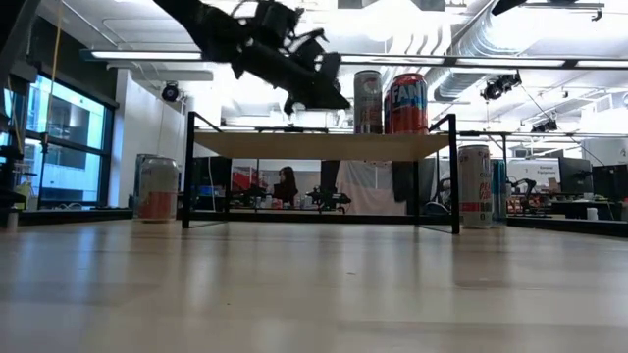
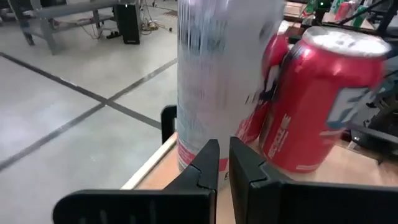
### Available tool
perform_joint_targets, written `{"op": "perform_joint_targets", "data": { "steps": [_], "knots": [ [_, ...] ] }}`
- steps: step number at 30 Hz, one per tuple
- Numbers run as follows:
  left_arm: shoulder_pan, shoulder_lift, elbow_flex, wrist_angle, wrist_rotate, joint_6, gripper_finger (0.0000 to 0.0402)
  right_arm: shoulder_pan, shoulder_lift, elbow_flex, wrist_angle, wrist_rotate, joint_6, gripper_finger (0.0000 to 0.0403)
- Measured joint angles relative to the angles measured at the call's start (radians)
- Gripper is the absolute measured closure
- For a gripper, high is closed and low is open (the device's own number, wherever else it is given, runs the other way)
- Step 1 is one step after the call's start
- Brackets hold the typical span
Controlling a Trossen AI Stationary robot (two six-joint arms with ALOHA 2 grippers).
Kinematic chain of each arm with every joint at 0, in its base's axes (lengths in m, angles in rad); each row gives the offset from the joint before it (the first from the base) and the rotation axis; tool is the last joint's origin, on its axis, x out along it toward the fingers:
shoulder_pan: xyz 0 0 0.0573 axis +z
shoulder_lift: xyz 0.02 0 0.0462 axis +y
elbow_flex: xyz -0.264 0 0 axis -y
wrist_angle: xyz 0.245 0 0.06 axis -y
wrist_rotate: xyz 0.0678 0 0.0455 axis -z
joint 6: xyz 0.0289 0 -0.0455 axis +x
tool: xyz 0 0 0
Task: Place canned beverage on shelf
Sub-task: Put the top white-pink soda can on the shelf aligned with the white-pink soda can
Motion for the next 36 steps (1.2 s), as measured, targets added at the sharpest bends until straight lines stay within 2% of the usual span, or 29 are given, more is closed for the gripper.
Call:
{"op": "perform_joint_targets", "data": {
  "steps": [2, 5, 10, 13, 16, 19, 24, 27, 30, 36],
  "knots": [
    [0.002, -0.049, 0.000, -0.044, 0.008, 0.020, 0.0401, 0.000, 0.000, 0.000, 0.001, 0.000, -0.001, 0.0018],
    [0.003, -0.134, 0.000, -0.106, 0.072, 0.029, 0.0401, 0.000, 0.001, 0.000, 0.011, 0.008, -0.011, 0.0018],
    [-0.010, -0.305, -0.010, -0.178, 0.243, 0.010, 0.0401, -0.003, 0.007, 0.000, 0.062, 0.049, -0.105, 0.0018],
    [-0.029, -0.418, -0.060, -0.222, 0.366, -0.002, 0.0401, -0.013, 0.009, 0.000, 0.086, 0.055, -0.162, 0.0018],
    [-0.065, -0.539, -0.149, -0.248, 0.401, -0.066, 0.0401, -0.023, 0.009, 0.000, 0.096, 0.041, -0.203, 0.0018],
    [-0.122, -0.669, -0.270, -0.238, 0.336, -0.143, 0.0401, -0.032, 0.008, 0.000, 0.098, -0.005, -0.242, 0.0018],
    [-0.256, -0.873, -0.445, -0.185, 0.078, -0.265, 0.0401, -0.040, 0.008, 0.000, 0.126, -0.109, -0.358, 0.0018],
    [-0.336, -0.958, -0.501, -0.179, -0.046, -0.287, 0.0401, -0.040, -0.006, -0.019, 0.196, -0.176, -0.426, 0.0018],
    [-0.396, -1.007, -0.521, -0.179, -0.121, -0.265, 0.0402, -0.040, -0.071, -0.146, 0.423, -0.277, -0.481, 0.0018],
    [-0.428, -1.038, -0.525, -0.174, -0.125, -0.178, 0.0402, -0.040, -0.184, -0.547, 1.218, -0.537, -0.538, 0.0018]
  ]
}}
